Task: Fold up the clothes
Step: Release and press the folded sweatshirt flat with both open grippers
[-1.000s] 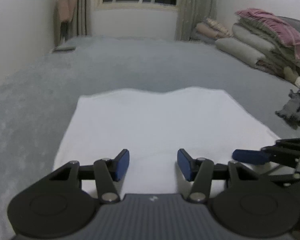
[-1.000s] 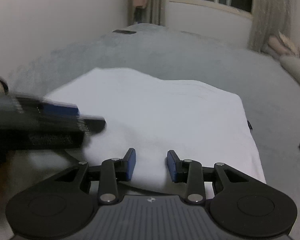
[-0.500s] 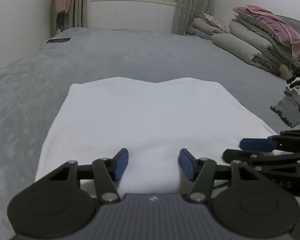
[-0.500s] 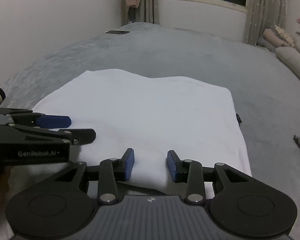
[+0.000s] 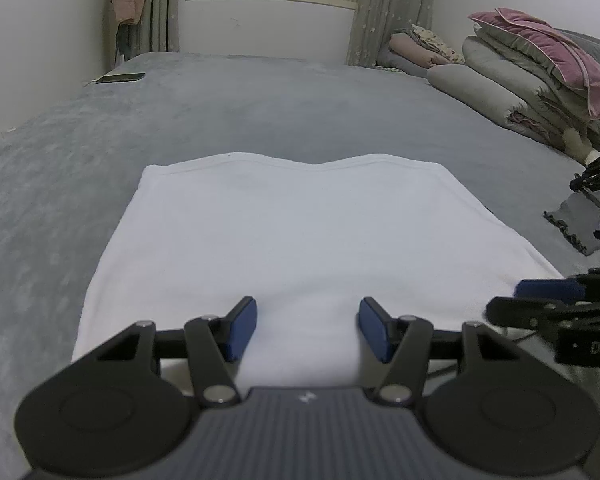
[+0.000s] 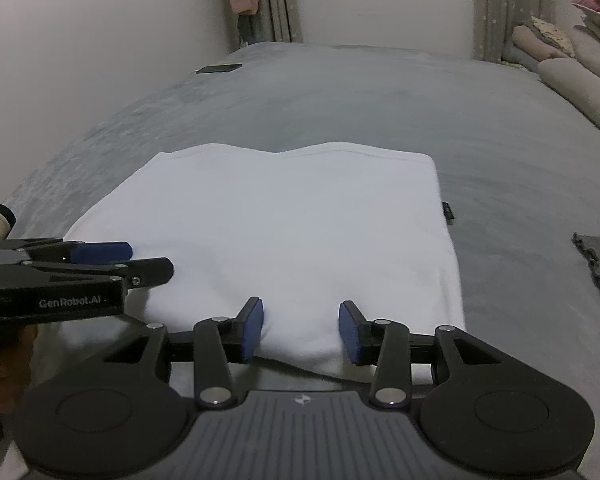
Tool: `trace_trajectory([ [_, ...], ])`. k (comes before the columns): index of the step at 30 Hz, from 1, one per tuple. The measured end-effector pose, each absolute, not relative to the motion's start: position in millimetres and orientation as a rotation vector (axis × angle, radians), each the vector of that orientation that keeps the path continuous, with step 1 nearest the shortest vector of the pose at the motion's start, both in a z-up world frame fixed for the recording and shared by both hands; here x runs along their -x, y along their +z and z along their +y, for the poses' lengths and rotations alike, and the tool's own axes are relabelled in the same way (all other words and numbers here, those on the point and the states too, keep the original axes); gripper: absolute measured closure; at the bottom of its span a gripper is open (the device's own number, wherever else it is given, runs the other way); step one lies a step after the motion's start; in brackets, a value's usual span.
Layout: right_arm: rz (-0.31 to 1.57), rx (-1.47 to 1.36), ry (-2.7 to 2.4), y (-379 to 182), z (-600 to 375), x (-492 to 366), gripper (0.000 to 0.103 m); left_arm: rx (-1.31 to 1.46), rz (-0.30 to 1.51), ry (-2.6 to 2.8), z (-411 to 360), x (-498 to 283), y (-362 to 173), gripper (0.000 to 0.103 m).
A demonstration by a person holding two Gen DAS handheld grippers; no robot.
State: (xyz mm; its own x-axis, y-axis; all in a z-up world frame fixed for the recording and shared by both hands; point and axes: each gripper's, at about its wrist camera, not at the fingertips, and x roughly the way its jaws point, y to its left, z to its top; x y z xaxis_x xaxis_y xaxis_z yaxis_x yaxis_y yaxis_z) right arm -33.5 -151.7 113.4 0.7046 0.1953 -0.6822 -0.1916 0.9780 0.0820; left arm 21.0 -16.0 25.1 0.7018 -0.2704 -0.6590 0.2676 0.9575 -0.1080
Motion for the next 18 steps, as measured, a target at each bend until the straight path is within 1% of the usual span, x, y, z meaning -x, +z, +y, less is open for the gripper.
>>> trace_trajectory([
  [2, 0.763, -0.010, 0.203, 113, -156, 34, 0.056, 0.002, 0.734, -0.300, -16, -21, 25, 0.047],
  [4, 0.769, 0.005, 0.168, 113, -160, 35, 0.047, -0.002, 0.733, -0.297, -16, -21, 26, 0.047],
  [9, 0.790, -0.003, 0.104, 110, -175, 33, 0.046, -0.008, 0.728, -0.287, -17, -19, 26, 0.047],
  [18, 0.745, 0.001, 0.145, 119, -162, 40, 0.047, -0.007, 0.718, -0.265, -17, -12, 32, 0.048],
])
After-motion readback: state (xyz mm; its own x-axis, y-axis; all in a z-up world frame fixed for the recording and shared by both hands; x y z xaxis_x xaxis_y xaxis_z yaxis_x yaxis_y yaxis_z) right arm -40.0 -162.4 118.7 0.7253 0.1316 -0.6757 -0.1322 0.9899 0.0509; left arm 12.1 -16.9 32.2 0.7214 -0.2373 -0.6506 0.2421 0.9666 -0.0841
